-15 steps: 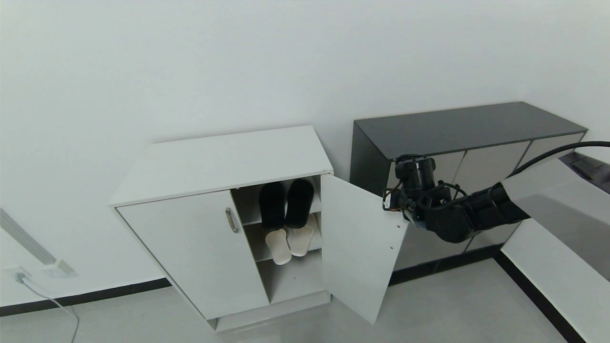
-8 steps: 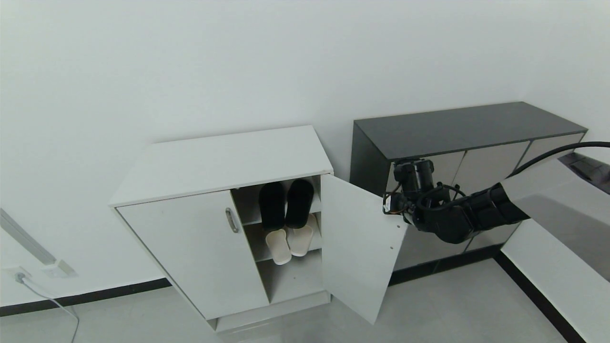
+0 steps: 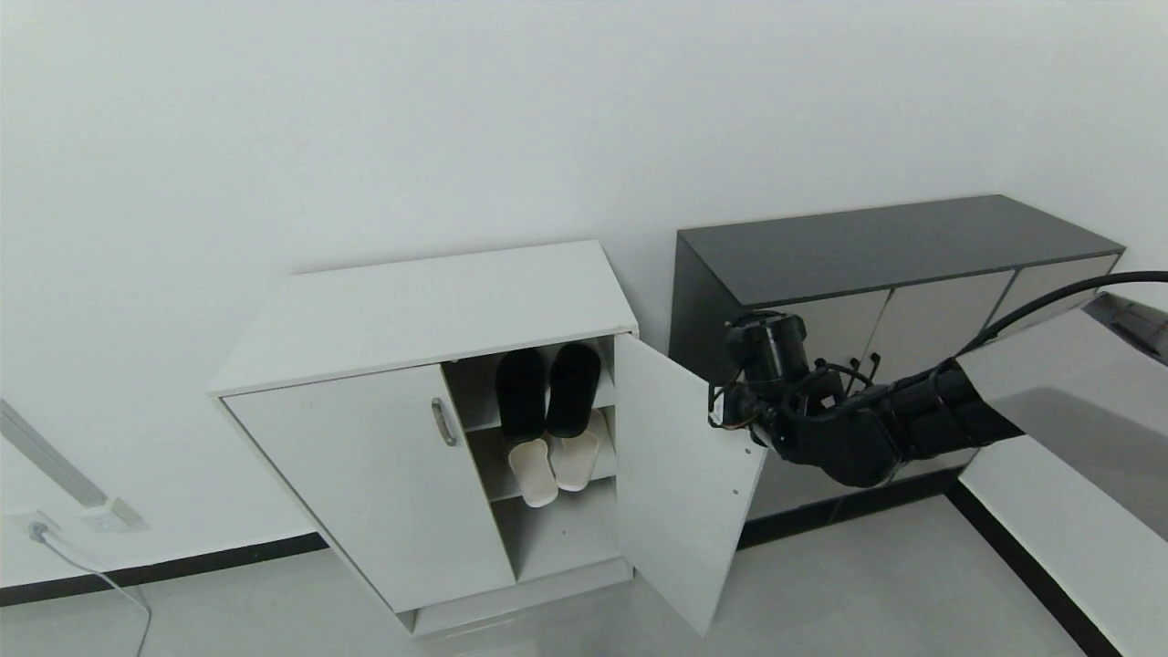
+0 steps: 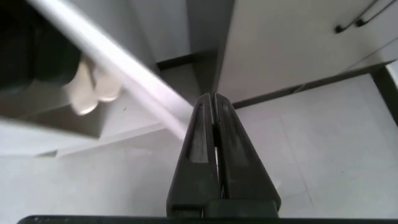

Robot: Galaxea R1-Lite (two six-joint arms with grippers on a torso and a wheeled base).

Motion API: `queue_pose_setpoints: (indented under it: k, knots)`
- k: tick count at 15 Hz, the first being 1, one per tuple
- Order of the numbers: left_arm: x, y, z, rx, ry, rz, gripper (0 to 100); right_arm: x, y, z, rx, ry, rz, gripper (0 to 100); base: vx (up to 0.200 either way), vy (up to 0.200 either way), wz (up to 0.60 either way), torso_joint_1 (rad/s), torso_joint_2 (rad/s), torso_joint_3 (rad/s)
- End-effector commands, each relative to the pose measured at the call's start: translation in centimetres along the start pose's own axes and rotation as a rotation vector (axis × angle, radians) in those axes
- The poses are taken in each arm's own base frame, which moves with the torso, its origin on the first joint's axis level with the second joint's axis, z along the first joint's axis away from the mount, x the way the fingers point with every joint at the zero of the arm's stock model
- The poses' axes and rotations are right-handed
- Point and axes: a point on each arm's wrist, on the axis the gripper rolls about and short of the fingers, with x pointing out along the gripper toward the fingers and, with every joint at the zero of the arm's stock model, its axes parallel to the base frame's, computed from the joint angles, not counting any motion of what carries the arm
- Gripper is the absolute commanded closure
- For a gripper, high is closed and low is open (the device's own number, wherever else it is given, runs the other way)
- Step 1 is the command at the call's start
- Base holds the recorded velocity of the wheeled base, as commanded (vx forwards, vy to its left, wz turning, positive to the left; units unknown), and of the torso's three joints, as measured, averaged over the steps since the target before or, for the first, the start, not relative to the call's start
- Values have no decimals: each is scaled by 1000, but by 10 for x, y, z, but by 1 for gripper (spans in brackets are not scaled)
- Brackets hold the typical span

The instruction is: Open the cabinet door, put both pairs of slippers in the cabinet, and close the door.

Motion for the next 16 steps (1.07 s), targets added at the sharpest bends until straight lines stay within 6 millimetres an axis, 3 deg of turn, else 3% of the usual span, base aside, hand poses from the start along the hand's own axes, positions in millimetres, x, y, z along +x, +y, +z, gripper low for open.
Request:
queue_pose_setpoints:
  k: [1,2,5,13,16]
  knots:
    - [0,0,0,0,1,1,100,-28,21,-1,-20,-10,67,100,0,0,0,0,0,0]
    - [0,0,0,0,1,1,100,-47,33,-4,-35,-15,107,100,0,0,0,0,0,0]
    - [0,0,0,0,1,1,100,-69,37,-8,-56,-42,141,100,0,0,0,0,0,0]
    - [0,0,0,0,1,-1,100,-74,35,-15,-116,-91,168,100,0,0,0,0,0,0]
    - [0,0,0,0,1,1,100,-73,35,-17,-119,-86,167,100,0,0,600,4,2,-1]
